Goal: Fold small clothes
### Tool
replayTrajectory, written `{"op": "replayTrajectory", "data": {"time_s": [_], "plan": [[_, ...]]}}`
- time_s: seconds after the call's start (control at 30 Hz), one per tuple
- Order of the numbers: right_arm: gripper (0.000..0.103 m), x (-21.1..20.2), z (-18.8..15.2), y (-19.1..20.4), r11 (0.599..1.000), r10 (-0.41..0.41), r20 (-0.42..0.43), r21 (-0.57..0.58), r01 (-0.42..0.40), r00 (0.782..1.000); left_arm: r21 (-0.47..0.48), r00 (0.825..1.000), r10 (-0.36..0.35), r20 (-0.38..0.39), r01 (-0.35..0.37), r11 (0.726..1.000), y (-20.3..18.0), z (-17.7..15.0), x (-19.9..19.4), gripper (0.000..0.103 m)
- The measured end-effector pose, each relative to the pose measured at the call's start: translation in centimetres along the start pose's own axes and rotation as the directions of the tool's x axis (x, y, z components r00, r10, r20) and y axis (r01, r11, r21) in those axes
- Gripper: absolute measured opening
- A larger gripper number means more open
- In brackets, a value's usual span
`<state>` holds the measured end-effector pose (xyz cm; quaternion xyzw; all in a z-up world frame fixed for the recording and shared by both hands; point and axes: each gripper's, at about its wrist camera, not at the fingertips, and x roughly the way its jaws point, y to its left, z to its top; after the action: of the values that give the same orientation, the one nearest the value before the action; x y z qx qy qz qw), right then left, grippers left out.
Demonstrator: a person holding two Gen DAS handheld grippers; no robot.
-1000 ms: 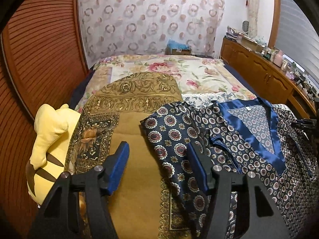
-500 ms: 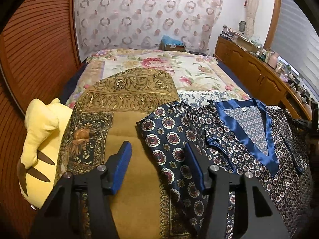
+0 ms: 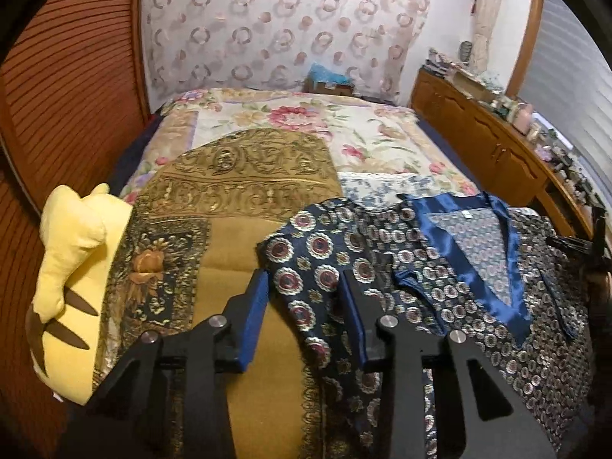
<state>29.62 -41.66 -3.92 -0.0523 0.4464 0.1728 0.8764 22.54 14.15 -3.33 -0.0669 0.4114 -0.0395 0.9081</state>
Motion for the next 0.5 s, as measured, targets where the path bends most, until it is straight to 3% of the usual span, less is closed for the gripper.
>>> {"op": "replayTrajectory", "data": {"time_s": [0.2,0.33,0.37,0.4,0.5], "plan": [[0.029,0.3,0.1,-0.2,1.000,0.025,-0.021,0.011,-0.024,0.999,0.003,1.000,-0.025,-0.003,0.025,1.000,0.0,-0.2,0.2,0.034],[0.027,0.4,0.0,0.7,0.999,0.039,-0.027,-0.023,-0.039,0.999,0.028,0.996,-0.092,-0.012,0.092,0.995,-1.0,-0.3,0.1,0.003],[0.013,0.4,0.0,1.2,0.998,0.050,-0.033,-0.039,-0.051,0.998,0.042,0.996,-0.090,-0.008,0.091,0.995,-1.3,-0.4,-0.1,0.002],[0.006,0.2,-0.1,1.6,0.997,0.059,-0.034,-0.052,-0.061,0.998,0.057,0.996,-0.086,0.005,0.086,0.995,-1.8,-0.4,-0.5,0.000],[0.001,-1.4,-0.3,3.0,0.993,0.084,0.003,-0.085,-0.083,0.996,0.100,0.993,-0.099,0.065,0.092,0.991,-3.4,-0.7,-2.8,0.000]]}}
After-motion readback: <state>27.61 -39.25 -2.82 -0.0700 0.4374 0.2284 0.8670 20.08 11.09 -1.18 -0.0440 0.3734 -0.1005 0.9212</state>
